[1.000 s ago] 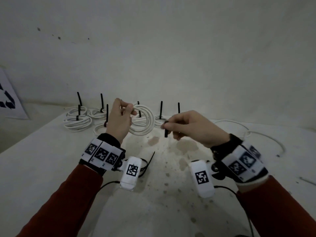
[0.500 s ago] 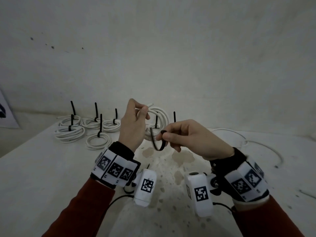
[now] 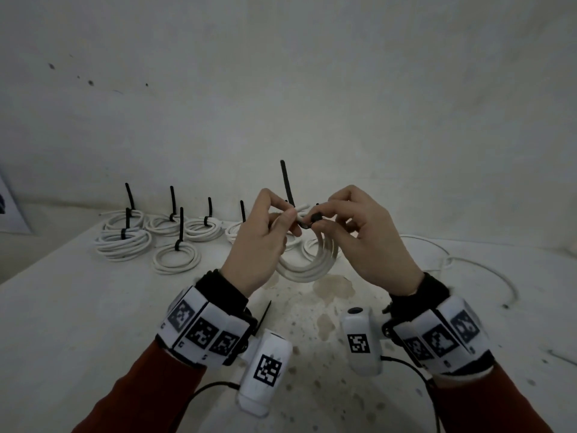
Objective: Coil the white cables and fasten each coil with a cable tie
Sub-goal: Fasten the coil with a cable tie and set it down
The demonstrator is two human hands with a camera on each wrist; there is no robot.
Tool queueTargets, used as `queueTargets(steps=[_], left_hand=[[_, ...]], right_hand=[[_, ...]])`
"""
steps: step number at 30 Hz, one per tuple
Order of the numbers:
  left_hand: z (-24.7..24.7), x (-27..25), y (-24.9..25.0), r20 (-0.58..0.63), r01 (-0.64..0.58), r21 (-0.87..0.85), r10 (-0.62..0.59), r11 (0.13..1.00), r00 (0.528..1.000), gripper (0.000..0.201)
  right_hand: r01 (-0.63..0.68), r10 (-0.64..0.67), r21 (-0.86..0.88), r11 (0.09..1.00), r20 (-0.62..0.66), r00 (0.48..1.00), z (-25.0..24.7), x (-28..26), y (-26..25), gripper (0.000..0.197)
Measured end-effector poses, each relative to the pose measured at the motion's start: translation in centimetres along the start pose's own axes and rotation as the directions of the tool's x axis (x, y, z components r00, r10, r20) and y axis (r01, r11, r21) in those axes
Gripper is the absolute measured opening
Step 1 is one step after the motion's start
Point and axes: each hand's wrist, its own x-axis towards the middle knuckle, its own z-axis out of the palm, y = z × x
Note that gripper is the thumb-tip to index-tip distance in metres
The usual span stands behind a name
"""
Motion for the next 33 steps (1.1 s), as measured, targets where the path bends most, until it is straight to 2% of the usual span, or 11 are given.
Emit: queueTargets(steps=[3, 7, 12, 16, 19, 26, 30, 31, 33], left_hand=[[0.0, -0.1, 0.0, 0.024, -0.001, 0.062, 0.0, 0.998, 1.0, 0.013], [0.5, -0.5, -0.1, 0.08, -0.013, 0.092, 0.006, 0.996, 0.997, 0.014], [1.3, -0.9, 0.3, 0.129, -0.016, 0.058, 0.009, 0.998, 0.992, 0.019], [1.5, -0.9, 0.3, 0.162, 0.0, -0.009, 0.001, 1.0, 0.987, 0.019], [1.5, -1.0, 0.3, 0.221, -0.027, -0.021, 0.031, 0.999, 0.975, 0.019], [1.4, -1.0, 0.1, 0.276, -0.027, -0.091, 0.051, 0.995, 0.96, 0.018], [1.1, -0.8, 0.3, 0.262, 0.055, -0.229, 0.007, 0.972, 0.965, 0.019], [1.0, -0.8, 0.2, 0.278, 0.063, -0.26, 0.012, 0.963, 0.961, 0.018], [0.9, -0.8, 0.2, 0.305, 0.073, -0.298, 0.023, 0.952, 0.952, 0.013]], right_hand=[[0.007, -0.007, 0.013, 1.0, -0.027, 1.0, 0.2, 0.0, -0.1, 0.012], [-0.04, 0.047, 0.115, 0.993, -0.06, 0.997, 0.4, 0.0, 0.0, 0.011], [-0.248, 0.258, 0.244, 0.937, -0.007, 0.966, 0.3, 0.2, 0.3, 0.009], [-0.327, 0.334, 0.242, 0.913, 0.016, 0.943, -0.1, 0.1, -0.1, 0.008], [-0.39, 0.39, 0.356, 0.849, 0.076, 0.918, -0.5, 0.0, -0.6, 0.011], [-0.435, 0.443, 0.491, 0.754, 0.109, 0.89, -1.1, 0.0, -1.6, 0.013], [-0.401, 0.496, 0.622, 0.673, 0.023, 0.868, -1.3, 0.3, -1.9, 0.048], [-0.391, 0.509, 0.643, 0.659, 0.001, 0.861, -1.4, 0.3, -2.1, 0.05], [-0.352, 0.498, 0.656, 0.668, -0.043, 0.866, -1.4, 0.3, -2.2, 0.035]])
